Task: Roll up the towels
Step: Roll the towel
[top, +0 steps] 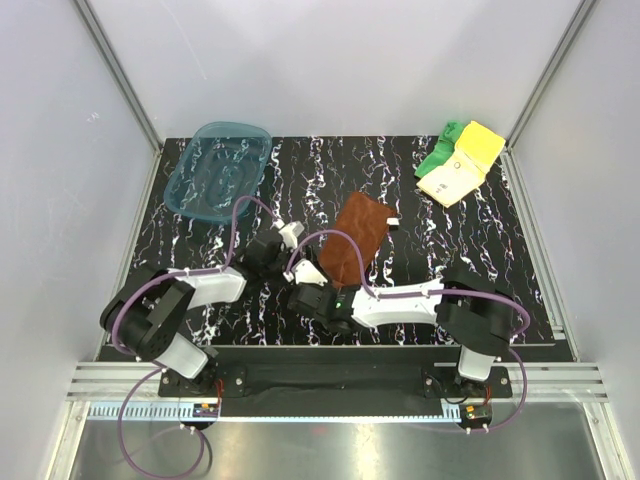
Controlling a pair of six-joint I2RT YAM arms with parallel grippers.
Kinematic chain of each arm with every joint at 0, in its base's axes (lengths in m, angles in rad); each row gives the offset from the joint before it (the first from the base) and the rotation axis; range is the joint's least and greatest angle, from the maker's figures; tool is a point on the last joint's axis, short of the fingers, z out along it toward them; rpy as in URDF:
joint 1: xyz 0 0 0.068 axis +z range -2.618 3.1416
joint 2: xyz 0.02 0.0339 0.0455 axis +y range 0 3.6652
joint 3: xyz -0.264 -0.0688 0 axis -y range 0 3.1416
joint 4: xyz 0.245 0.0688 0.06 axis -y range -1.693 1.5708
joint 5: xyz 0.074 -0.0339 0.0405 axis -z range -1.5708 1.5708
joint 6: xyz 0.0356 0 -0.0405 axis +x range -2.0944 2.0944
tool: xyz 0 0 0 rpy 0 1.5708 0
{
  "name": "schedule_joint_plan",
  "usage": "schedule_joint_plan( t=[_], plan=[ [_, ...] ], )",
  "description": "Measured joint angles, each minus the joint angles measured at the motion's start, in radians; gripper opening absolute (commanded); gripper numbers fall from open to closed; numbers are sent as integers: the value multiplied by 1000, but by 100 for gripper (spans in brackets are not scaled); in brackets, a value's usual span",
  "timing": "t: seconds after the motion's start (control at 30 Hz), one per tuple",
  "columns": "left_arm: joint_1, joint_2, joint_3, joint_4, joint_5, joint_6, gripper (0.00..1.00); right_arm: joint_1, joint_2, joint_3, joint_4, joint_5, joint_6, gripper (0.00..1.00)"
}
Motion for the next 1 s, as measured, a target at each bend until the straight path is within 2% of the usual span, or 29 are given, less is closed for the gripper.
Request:
schedule_joint_plan(
  t=[0.13,0.37,0.5,0.63,0.83,1.0],
  plan=[
    [2,-38,4,-77,-14,21,81,-3,-6,39,-65,-80,29,0],
    [-2,-63,16,-174,23,41,83,-22,-32,110,-208,-326,145,0],
    [-2,-65,24,-219,57,45,85,-31,-49,115,-224,-425,194,0],
    [-1,-65,42,-279,59,54,86,-74,-109,43,-129,-589,209,0],
    [-4,-66,68,-311,-15,51,86,-201,-193,-81,138,-892,295,0],
    [5,-90,88,-368,-43,53,86,-316,-175,-151,228,-996,386,0]
  ],
)
